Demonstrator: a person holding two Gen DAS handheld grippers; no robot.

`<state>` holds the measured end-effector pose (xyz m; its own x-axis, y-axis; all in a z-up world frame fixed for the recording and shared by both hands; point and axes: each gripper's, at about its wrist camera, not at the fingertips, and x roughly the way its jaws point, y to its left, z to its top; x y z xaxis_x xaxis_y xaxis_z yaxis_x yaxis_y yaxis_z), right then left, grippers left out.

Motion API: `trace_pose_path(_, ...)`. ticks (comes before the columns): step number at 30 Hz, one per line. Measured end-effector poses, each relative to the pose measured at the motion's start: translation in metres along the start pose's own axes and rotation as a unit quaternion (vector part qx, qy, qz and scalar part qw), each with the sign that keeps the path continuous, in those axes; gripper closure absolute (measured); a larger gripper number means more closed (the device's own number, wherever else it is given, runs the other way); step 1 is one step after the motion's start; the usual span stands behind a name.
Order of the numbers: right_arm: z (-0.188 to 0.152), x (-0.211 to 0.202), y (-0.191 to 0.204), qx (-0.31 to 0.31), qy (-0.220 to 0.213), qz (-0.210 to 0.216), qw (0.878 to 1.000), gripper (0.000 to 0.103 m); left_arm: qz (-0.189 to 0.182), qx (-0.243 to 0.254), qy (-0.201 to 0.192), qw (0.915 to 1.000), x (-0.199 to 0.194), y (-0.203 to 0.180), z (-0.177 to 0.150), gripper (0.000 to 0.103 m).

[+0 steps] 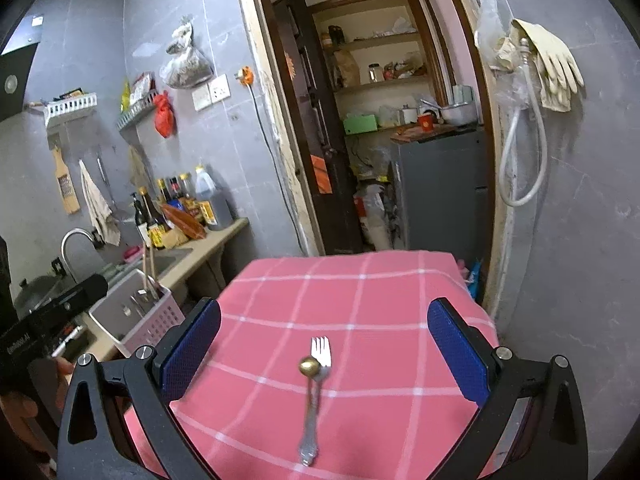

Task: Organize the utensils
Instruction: 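Move both tools back over the steel fork and gold spoon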

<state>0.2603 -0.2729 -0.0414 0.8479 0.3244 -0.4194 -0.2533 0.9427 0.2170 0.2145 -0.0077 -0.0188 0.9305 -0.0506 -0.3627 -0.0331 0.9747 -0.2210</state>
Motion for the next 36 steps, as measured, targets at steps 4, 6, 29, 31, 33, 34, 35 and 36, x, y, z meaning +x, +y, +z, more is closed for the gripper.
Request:
trace_pose_path(4, -0.01, 0.002, -0.012, 0.004, 0.01, -0.011, 1.0, 0.001, -0.008, 0.012, 0.008, 0.9999, 0.01, -0.012, -0.006, 0.001)
trace_pose_path(6, -0.015, 0.003, -0.017, 0.008, 0.014, -0.017, 1.0, 0.001, -0.011, 0.013, 0.015, 0.9997, 0.016, -0.017, -0.009, 0.001)
trace_pose_path(29, -0.072, 0.071, -0.075, 0.037, 0.081, -0.004, 0.996, 0.001, -0.014, -0.01, 0.11, 0.9937, 0.115, -0.03, -0.081, 0.002)
trace_pose_path(31, -0.075, 0.08, -0.075, 0.036, 0.089, 0.005, 0.995, 0.002, -0.017, -0.015, 0.121, 0.9923, 0.123, -0.027, -0.087, 0.005)
trace_pose_path(33, -0.078, 0.089, -0.075, 0.038, 0.098, 0.016, 0.994, 0.002, -0.02, -0.021, 0.137, 0.9902, 0.132, -0.024, -0.093, 0.01)
trace_pose_path(34, -0.08, 0.092, -0.075, 0.038, 0.102, 0.02, 0.994, 0.004, -0.021, -0.023, 0.143, 0.9893, 0.135, -0.023, -0.096, 0.013)
trace_pose_path(35, -0.081, 0.096, -0.074, 0.038, 0.108, 0.023, 0.993, 0.009, -0.022, -0.026, 0.149, 0.9882, 0.138, -0.022, -0.098, 0.015)
trace_pose_path(36, -0.083, 0.1, -0.073, 0.037, 0.114, 0.026, 0.993, 0.011, -0.021, -0.027, 0.151, 0.9879, 0.14, -0.021, -0.1, 0.016)
